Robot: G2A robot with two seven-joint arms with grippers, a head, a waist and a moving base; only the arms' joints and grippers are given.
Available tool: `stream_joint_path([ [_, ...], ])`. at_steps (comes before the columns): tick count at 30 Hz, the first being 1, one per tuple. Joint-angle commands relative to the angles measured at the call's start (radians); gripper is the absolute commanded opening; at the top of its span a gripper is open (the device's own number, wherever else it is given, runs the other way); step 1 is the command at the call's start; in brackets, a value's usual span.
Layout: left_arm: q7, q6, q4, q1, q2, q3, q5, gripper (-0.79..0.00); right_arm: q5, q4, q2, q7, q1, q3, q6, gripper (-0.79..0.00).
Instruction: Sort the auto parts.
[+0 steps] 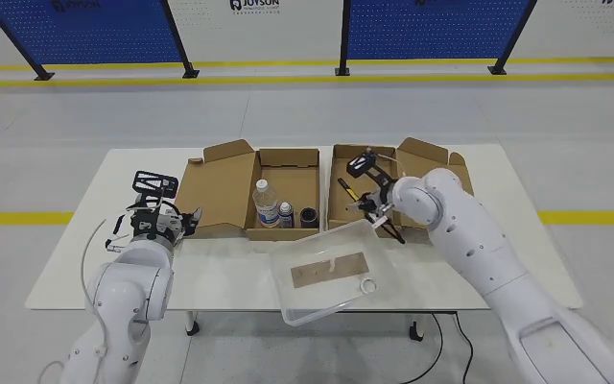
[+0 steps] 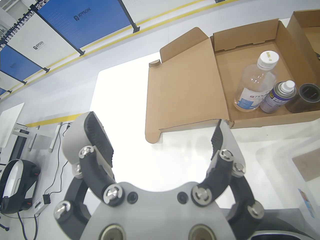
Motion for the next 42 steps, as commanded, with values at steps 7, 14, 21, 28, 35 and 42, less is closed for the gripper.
stream_joint_path([
  [7, 0.000, 0.000, 0.000, 0.000, 0.000, 0.000, 0.000, 0.000, -0.044, -0.367, 0.060, 0.186, -0.147, 0.096, -0.122, 0.000],
  [14, 0.000, 0.000, 0.000, 0.000, 0.000, 0.000, 0.000, 0.000, 0.001, -0.462, 0.076, 0.270, -0.178, 0.078, -0.332, 0.000],
  [21, 0.000, 0.000, 0.000, 0.000, 0.000, 0.000, 0.000, 0.000, -0.002, -0.424, 0.084, 0.223, -0.157, -0.057, -0.429, 0.000],
  [28, 0.000, 0.000, 0.000, 0.000, 0.000, 0.000, 0.000, 0.000, 0.030, -0.371, 0.103, 0.251, -0.094, -0.183, -0.401, 0.000],
  [35, 0.000, 0.000, 0.000, 0.000, 0.000, 0.000, 0.000, 0.000, 0.084, -0.360, 0.123, 0.285, -0.087, -0.209, -0.366, 0.000],
  [42, 0.000, 0.000, 0.000, 0.000, 0.000, 0.000, 0.000, 0.000, 0.121, -0.353, 0.138, 0.311, -0.119, -0.185, -0.328, 0.000],
])
